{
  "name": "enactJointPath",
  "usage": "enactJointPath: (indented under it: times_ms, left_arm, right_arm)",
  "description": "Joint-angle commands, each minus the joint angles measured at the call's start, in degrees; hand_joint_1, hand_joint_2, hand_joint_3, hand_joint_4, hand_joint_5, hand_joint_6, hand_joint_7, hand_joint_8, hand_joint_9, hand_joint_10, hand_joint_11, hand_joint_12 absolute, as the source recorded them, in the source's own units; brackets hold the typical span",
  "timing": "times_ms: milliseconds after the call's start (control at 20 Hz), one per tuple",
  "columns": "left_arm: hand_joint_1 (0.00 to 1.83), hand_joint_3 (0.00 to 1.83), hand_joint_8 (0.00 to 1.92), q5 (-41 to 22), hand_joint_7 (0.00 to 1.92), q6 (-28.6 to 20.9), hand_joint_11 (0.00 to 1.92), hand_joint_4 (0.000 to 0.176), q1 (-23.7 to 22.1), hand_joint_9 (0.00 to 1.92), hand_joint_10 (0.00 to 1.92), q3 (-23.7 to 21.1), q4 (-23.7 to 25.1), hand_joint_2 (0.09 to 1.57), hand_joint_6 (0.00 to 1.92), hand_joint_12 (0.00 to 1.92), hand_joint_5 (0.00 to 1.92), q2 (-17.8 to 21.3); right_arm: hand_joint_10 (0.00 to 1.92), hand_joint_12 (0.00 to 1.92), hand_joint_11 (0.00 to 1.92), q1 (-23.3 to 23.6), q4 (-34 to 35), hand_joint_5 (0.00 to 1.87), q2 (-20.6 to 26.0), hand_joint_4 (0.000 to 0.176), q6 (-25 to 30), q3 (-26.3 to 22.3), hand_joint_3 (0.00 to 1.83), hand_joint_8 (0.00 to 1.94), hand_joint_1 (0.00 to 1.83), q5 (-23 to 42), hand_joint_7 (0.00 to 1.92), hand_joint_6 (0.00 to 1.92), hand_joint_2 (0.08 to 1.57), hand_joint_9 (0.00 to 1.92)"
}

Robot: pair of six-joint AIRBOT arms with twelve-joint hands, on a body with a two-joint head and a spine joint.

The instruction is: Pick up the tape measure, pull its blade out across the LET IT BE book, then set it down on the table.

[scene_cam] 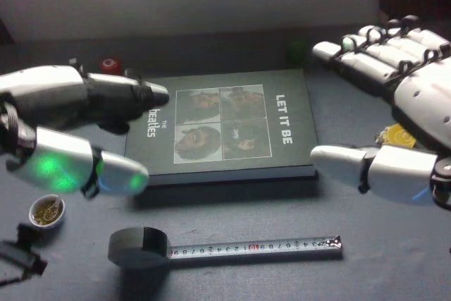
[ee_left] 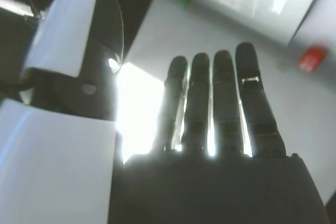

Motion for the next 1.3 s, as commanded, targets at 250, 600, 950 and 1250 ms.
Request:
enactJointPath:
  times_ms: [250,600,950,1250]
  left_arm:
    - [1.12,0.00,0.00,-20.9,0.41,11.3,0.15,0.000,9.4,0.38,0.00,1.6,-13.6,1.03,0.01,0.75,0.48,-2.5]
    - [1.11,0.00,0.01,-29.3,0.53,13.7,0.22,0.000,18.3,0.47,0.00,1.6,-20.7,1.04,0.01,0.73,0.59,-4.5]
    - [1.14,0.00,0.01,-33.8,0.60,16.2,0.31,0.000,23.5,0.55,0.00,0.9,-27.8,1.01,0.01,0.69,0.66,-8.1]
    - [1.15,0.00,0.00,-36.4,0.61,18.9,0.33,0.000,25.8,0.56,0.00,1.1,-30.3,1.01,0.01,0.69,0.69,-9.9]
  right_arm:
    - [0.00,0.47,0.00,0.2,-3.3,0.11,0.1,0.096,-3.7,-1.4,0.01,0.01,0.13,3.8,0.17,0.00,1.10,0.08]
    - [0.00,0.47,0.00,1.3,-3.9,0.11,-1.1,0.093,-6.1,-2.2,0.01,0.00,0.13,2.4,0.17,0.00,1.11,0.08]
    - [0.01,0.45,0.00,1.0,-4.9,0.11,-2.8,0.093,-11.5,-5.2,0.00,0.01,0.13,7.9,0.18,0.00,1.10,0.10]
    - [0.01,0.45,0.00,4.5,-4.7,0.11,-2.4,0.094,-17.8,-5.3,0.00,0.00,0.14,1.3,0.17,0.00,1.10,0.09]
